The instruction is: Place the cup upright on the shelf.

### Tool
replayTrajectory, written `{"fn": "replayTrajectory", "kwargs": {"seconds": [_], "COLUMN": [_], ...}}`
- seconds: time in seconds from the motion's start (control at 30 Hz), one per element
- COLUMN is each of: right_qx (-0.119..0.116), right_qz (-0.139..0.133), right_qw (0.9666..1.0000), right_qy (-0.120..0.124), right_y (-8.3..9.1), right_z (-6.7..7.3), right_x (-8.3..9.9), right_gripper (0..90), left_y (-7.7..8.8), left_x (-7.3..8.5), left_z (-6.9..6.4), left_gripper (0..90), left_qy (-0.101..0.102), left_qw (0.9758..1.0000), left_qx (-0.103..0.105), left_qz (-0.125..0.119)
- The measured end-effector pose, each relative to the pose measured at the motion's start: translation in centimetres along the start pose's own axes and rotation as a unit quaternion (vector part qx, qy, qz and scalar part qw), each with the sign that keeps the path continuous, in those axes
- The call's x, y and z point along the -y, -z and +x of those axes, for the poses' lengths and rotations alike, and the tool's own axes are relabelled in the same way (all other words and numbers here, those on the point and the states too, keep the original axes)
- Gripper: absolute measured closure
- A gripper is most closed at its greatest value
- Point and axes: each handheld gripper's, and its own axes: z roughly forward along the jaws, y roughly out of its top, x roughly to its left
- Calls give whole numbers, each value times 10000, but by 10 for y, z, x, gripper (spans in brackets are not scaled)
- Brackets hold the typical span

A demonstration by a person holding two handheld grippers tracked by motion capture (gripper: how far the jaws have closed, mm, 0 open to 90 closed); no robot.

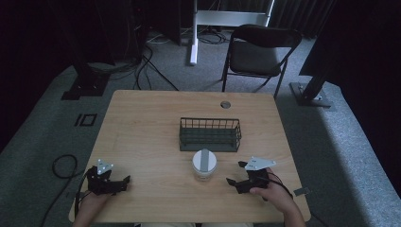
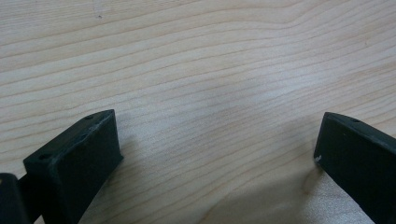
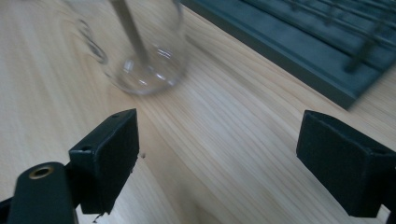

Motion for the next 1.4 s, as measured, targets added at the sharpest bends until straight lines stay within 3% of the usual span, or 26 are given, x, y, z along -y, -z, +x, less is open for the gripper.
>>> {"fn": "replayTrajectory", "kwargs": {"seconds": [0.47,0.9,1.13,1.4], "right_qx": [-331,-376,-317,-297], "right_qz": [-115,-275,-425,-514], "right_qw": [9991,9986,9984,9982], "right_qy": [218,248,197,-32], "right_y": [-22,-35,-42,-50], "right_z": [21,37,46,54], "right_x": [-11,-18,-22,-25], "right_gripper": [129,128,128,137], "left_y": [0,0,0,0], "left_x": [0,0,0,0], "left_z": [0,0,0,0], "left_gripper": [5,5,5,5], "left_qy": [1,1,1,1], "left_qw": [10000,10000,10000,10000], "left_qx": [1,0,0,1], "left_qz": [-1,0,-1,-1]}}
